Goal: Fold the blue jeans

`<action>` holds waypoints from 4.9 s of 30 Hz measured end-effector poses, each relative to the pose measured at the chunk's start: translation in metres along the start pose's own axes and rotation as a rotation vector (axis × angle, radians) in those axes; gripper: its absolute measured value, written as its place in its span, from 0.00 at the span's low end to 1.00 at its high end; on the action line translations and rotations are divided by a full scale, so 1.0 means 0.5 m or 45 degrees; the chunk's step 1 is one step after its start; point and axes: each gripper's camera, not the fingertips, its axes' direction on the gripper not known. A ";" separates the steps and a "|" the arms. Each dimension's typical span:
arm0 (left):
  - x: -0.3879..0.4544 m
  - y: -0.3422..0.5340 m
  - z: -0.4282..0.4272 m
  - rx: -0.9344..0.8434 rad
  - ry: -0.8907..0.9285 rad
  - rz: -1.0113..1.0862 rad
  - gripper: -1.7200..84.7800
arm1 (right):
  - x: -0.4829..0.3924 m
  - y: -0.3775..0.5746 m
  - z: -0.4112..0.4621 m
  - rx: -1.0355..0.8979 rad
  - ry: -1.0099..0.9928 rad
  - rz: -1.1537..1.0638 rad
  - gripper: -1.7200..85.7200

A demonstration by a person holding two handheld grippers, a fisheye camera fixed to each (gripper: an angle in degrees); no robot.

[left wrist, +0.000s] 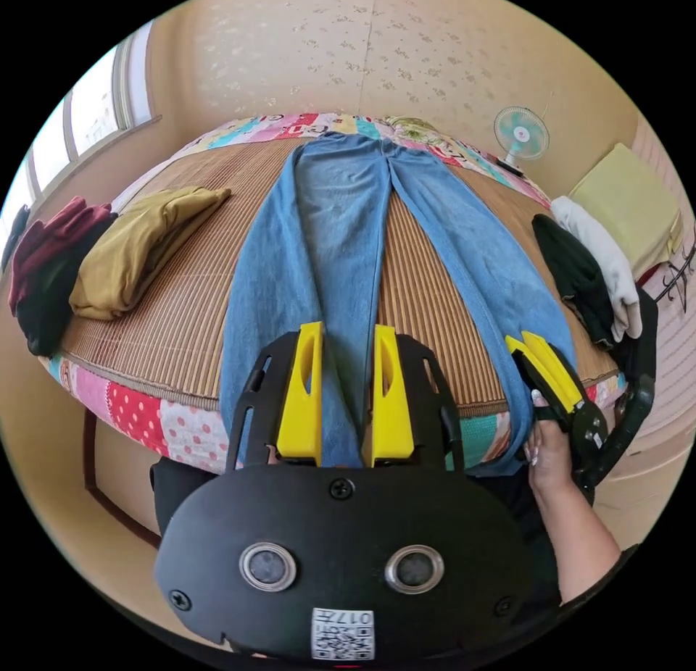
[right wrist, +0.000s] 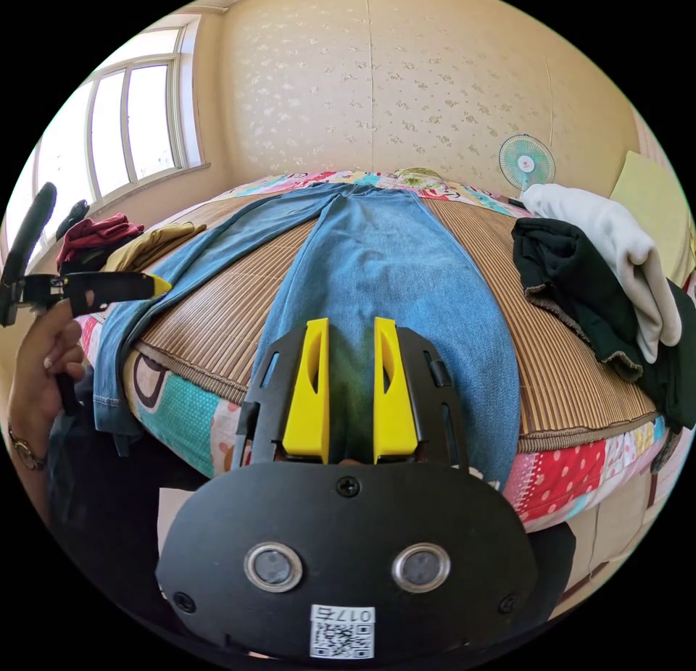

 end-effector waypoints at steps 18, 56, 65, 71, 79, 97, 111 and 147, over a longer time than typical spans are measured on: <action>-0.427 0.084 -0.054 -0.029 1.016 -0.381 0.02 | 0.014 -0.006 -0.013 0.004 0.003 0.000 0.13; -0.068 0.027 0.048 -0.540 0.693 0.233 0.11 | 0.461 0.044 -0.305 -0.235 -0.577 0.311 0.04; -0.004 -0.022 0.037 -0.543 0.878 0.295 0.14 | 0.492 0.081 -0.286 -0.507 -0.365 0.333 0.03; 0.090 -0.085 0.012 -0.487 0.936 0.392 0.18 | 0.368 0.055 -0.329 -0.349 -0.621 0.165 0.03; 0.125 -0.075 0.070 -0.544 0.712 0.449 0.03 | 0.313 0.026 -0.269 -0.515 -0.954 -0.185 0.04; -0.050 -0.081 0.069 -0.488 0.999 0.195 0.01 | 0.545 -0.605 0.446 -0.555 -0.294 0.434 0.12; -0.413 -0.012 -0.016 -0.338 0.865 -0.164 0.02 | -0.066 -0.805 0.474 -0.199 -0.368 -0.032 0.04; -0.193 0.021 0.061 -0.268 0.705 0.126 0.15 | 0.216 -0.096 -0.079 -0.640 -0.481 -0.032 0.12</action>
